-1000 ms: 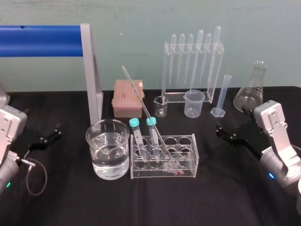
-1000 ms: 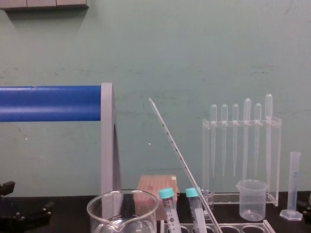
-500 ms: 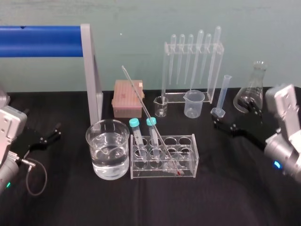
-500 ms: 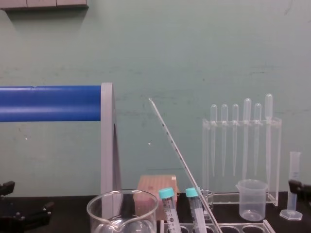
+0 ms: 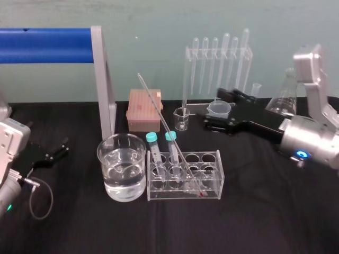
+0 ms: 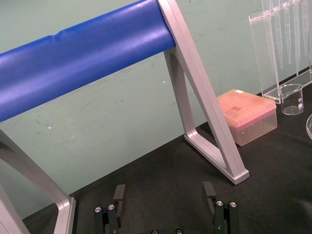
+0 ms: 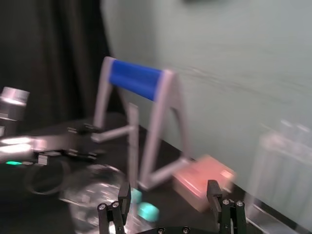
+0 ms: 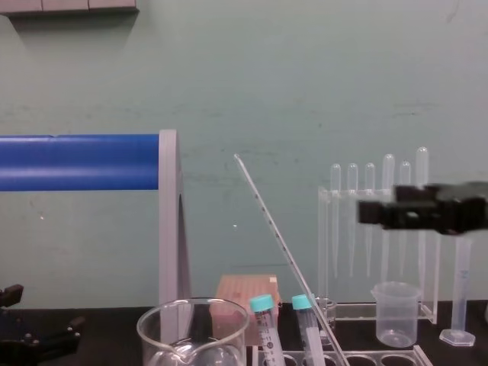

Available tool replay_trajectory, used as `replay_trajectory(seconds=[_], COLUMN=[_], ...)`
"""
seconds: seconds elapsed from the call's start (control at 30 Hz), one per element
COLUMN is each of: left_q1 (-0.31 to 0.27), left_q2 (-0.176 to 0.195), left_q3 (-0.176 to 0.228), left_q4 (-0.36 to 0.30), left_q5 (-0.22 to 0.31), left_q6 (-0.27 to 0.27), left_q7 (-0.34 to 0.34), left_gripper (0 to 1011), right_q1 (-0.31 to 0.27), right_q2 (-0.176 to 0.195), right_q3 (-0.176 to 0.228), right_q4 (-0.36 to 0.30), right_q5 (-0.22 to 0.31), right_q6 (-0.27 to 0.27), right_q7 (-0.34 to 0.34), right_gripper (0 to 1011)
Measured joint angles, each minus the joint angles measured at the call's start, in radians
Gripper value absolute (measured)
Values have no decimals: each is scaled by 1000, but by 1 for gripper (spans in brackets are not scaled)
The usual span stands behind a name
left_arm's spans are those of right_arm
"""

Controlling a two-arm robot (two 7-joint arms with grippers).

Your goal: Hold the thermometer with one hand and immerse one end into the beaker, then reinsert it into the test tube rack.

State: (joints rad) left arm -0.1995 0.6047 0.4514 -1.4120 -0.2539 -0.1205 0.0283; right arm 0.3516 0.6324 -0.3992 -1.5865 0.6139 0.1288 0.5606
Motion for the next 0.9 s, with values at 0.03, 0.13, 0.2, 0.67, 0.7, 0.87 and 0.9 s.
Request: replay_trajectory(seconds=[0.03, 0.13, 0.2, 0.67, 0.7, 0.87, 0.9], left_q1=[0, 0, 0, 0, 0, 0, 0], left_q2=[0, 0, 0, 0, 0, 0, 0], left_q3=[0, 0, 0, 0, 0, 0, 0], left_q4=[0, 0, 0, 0, 0, 0, 0], left_q5=[0, 0, 0, 0, 0, 0, 0], left_q6=[0, 0, 0, 0, 0, 0, 0], left_q7=[0, 0, 0, 0, 0, 0, 0], left_gripper=[1008, 1008, 1008, 1008, 1008, 1008, 1008], right_q1=[21, 67, 91, 226, 232, 242, 244], right_q2=[-7, -25, -36, -153, -163, -184, -190], right_q3=[-16, -57, -80, -206, -211, -217, -217], right_q4=[0, 15, 29, 173, 183, 204, 210], right_q5=[9, 14, 7, -68, -69, -63, -61], right_q6=[7, 19, 23, 109, 119, 147, 151], right_q7=[32, 76, 88, 43, 36, 21, 16], right_gripper=[1003, 1003, 1003, 1003, 1003, 1003, 1003])
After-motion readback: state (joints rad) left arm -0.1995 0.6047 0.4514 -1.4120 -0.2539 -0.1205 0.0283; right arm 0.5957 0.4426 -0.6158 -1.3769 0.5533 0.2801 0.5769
